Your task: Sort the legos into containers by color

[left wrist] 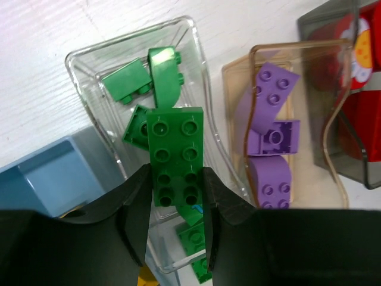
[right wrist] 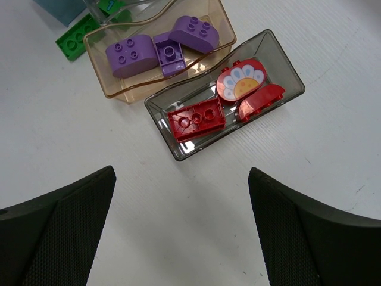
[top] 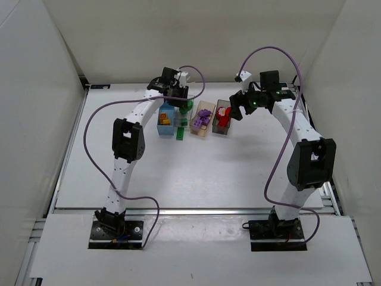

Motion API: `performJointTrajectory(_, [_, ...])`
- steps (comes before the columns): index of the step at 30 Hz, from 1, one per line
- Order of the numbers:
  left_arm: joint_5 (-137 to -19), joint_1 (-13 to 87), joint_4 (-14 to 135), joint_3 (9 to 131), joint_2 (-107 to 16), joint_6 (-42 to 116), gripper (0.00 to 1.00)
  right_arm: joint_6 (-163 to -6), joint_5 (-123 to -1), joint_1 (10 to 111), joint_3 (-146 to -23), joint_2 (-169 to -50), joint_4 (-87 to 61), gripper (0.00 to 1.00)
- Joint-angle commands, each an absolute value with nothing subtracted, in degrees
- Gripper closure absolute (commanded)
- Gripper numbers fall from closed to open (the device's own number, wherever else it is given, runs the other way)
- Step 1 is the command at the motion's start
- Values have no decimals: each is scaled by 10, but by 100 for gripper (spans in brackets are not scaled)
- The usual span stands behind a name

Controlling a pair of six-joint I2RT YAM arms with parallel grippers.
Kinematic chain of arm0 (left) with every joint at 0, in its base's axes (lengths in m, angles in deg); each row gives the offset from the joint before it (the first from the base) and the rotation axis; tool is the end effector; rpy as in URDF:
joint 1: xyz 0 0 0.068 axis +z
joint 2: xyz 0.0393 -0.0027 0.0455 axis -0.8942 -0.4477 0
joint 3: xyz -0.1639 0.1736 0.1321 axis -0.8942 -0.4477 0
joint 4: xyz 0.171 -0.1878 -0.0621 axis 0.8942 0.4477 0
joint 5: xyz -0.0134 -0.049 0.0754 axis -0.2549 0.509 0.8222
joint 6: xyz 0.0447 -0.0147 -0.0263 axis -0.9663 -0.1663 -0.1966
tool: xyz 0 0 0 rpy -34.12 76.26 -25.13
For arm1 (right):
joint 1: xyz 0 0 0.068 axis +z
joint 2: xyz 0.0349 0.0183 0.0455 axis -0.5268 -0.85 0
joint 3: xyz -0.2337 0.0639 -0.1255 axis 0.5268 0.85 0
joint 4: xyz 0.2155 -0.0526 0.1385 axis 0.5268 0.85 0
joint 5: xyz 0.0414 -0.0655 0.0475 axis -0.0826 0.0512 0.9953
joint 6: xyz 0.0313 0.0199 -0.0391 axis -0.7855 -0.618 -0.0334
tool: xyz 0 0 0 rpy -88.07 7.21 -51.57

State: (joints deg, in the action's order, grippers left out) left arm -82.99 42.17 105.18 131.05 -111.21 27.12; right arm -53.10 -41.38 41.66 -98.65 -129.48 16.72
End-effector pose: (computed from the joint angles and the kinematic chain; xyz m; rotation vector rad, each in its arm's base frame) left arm 0.5058 -0.2052 0.2194 0.5163 2.4232 -0.4580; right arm 0.3923 0.0856 0.3131 -0.8948 2.0465 0.4339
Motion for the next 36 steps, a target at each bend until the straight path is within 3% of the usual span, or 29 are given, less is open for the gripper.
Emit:
performJointTrajectory(1, [-856, 414, 1055, 1344, -1095, 270, 72, -529, -410, 417, -1007, -1297, 162, 5])
performJointTrajectory(2, [-854, 413, 1060, 1345, -1098, 271, 58, -529, -410, 417, -1009, -1300, 162, 5])
performJointTrajectory(3, [-851, 413, 1064, 1347, -1099, 272, 49, -528, -410, 417, -1010, -1300, 162, 5])
performJointTrajectory(6, [-839, 413, 1076, 1344, -1097, 277, 35, -528, -410, 417, -1013, -1302, 162, 5])
performJointTrajectory(12, [-864, 421, 1031, 1260, -1038, 285, 33, -521, -398, 417, -1015, -1302, 165, 6])
performJointTrajectory(19, [-884, 452, 913, 1096, -836, 323, 34, -458, -370, 480, -995, -1278, 181, 13])
performJointTrajectory(24, [-894, 477, 930, 1006, -739, 311, 37, -470, -370, 580, -985, -1288, 174, 24])
performJointTrajectory(26, [-929, 478, 941, 979, -704, 295, 46, -481, -376, 612, -984, -1302, 169, 28])
performJointTrajectory(31, [-959, 464, 962, 895, -668, 293, 69, -553, -373, 628, -985, -1339, 137, 51])
performJointTrajectory(36, [-947, 466, 938, 826, -638, 334, 79, -598, -391, 651, -1024, -1401, 114, 63])
